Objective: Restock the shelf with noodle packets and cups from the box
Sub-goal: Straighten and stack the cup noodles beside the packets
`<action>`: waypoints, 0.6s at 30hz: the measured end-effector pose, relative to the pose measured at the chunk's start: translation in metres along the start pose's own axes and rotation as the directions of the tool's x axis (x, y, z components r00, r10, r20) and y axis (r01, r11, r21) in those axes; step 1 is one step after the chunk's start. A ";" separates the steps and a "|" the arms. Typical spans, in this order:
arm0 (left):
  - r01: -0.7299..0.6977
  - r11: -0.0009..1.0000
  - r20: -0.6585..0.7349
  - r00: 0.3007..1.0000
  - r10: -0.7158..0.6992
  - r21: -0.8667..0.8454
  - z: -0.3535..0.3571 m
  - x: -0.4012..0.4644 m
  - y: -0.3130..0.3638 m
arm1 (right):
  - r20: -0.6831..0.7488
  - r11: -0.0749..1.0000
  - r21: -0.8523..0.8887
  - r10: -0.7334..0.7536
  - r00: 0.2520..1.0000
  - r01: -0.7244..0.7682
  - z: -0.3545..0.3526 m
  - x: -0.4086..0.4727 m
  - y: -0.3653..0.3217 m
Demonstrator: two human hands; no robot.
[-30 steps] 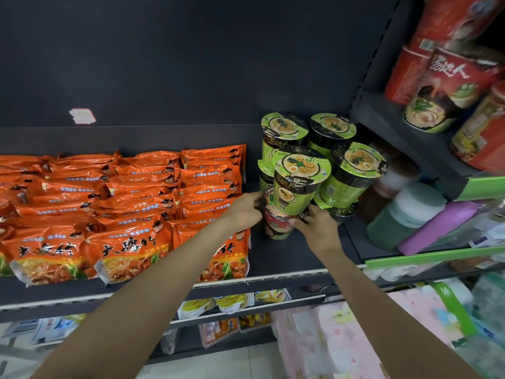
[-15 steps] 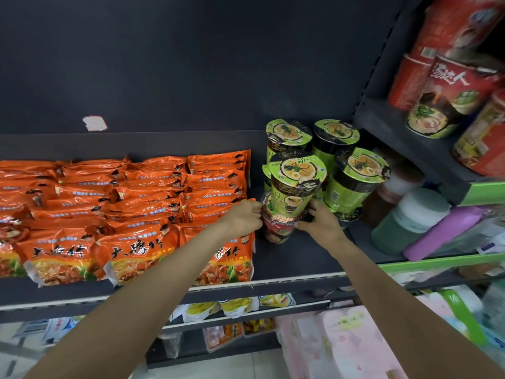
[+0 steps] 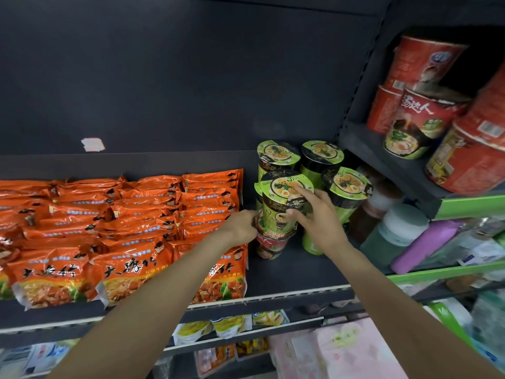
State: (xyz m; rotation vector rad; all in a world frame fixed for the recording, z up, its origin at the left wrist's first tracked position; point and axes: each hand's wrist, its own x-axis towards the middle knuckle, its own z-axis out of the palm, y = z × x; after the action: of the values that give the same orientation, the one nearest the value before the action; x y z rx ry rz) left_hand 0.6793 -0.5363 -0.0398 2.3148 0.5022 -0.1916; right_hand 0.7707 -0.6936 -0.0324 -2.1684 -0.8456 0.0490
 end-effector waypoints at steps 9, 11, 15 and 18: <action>-0.123 0.963 0.137 0.986 0.092 0.240 0.003 -0.002 0.001 | -0.027 0.986 -0.160 0.033 0.999 -0.037 -0.010 0.005 -0.005; -0.156 0.965 0.164 0.979 0.122 0.212 0.000 0.000 -0.003 | -0.018 0.987 -0.158 0.036 0.999 -0.039 -0.012 0.005 -0.005; -0.142 0.987 -0.014 0.990 0.143 0.071 0.000 0.013 -0.012 | 0.078 0.994 -0.095 0.066 0.995 -0.059 -0.011 0.002 -0.001; -0.102 0.995 -0.025 0.994 0.102 -0.010 0.004 0.023 -0.015 | 0.075 0.998 -0.002 0.060 0.995 -0.060 -0.011 0.003 0.004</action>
State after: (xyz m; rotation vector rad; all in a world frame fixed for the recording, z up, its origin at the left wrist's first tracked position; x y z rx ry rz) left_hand 0.6946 -0.5226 -0.0589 2.3275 0.3951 -0.1105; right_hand 0.7781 -0.7009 -0.0272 -2.2033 -0.8225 0.1617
